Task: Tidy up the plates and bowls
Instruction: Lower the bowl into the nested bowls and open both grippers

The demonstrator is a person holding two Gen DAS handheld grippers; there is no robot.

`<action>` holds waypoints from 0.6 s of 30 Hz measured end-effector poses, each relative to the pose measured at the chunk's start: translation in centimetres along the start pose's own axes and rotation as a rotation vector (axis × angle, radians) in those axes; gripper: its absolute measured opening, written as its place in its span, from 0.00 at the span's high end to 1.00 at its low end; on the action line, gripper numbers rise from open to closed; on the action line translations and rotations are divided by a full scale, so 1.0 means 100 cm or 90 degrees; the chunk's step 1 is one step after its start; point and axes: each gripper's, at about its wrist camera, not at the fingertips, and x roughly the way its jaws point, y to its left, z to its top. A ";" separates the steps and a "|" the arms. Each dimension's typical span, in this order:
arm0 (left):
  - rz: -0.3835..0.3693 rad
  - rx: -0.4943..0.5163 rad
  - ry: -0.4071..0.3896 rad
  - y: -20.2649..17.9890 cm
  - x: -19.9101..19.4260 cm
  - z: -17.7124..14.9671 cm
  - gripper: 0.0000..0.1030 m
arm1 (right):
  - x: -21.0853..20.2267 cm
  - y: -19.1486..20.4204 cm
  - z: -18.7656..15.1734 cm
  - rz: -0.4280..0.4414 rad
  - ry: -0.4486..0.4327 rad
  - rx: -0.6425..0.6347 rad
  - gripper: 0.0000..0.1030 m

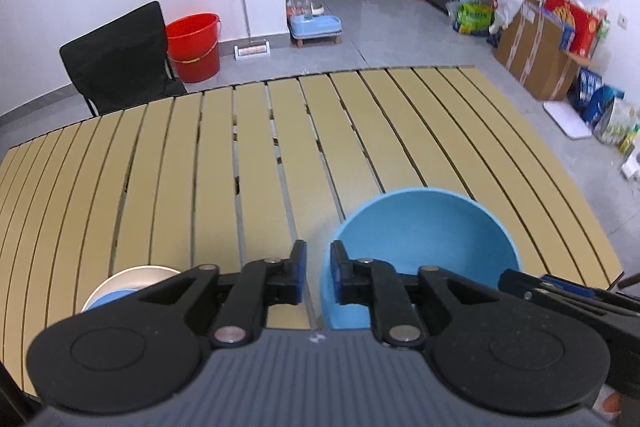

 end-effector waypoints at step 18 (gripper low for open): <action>0.012 -0.023 -0.154 0.057 -0.077 -0.054 0.00 | -0.067 0.012 -0.054 0.042 -0.078 -0.062 0.00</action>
